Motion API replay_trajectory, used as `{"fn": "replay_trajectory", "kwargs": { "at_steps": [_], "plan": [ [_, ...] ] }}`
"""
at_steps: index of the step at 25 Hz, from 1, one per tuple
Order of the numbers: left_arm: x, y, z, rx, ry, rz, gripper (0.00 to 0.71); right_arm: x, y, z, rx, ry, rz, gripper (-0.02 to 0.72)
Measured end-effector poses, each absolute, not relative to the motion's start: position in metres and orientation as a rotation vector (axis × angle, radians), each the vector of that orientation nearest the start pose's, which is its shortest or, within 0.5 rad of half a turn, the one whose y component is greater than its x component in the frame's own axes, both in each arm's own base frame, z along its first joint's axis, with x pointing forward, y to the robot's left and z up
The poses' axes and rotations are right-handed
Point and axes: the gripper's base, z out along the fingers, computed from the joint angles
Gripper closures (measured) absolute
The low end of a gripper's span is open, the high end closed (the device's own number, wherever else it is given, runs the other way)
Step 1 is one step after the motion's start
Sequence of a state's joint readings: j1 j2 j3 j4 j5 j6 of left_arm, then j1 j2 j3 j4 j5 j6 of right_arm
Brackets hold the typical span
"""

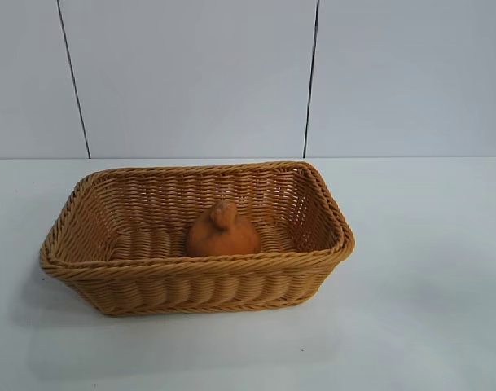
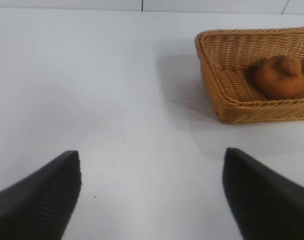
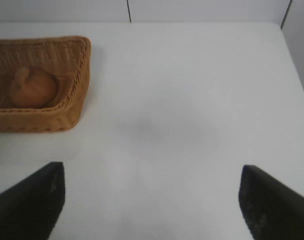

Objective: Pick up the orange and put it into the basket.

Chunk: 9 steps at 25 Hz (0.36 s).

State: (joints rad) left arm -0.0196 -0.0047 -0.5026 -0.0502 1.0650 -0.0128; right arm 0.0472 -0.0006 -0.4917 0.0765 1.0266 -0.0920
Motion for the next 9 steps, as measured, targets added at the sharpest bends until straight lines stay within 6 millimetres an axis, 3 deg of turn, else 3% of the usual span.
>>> {"fn": "replay_trajectory", "kwargs": {
  "at_steps": [9],
  "plan": [
    [-0.0062, -0.0039, 0.2777, 0.010, 2.041, -0.080, 0.152, -0.0039, 0.0059, 0.2779, -0.142, 2.006, 0.065, 0.052]
  ]
}}
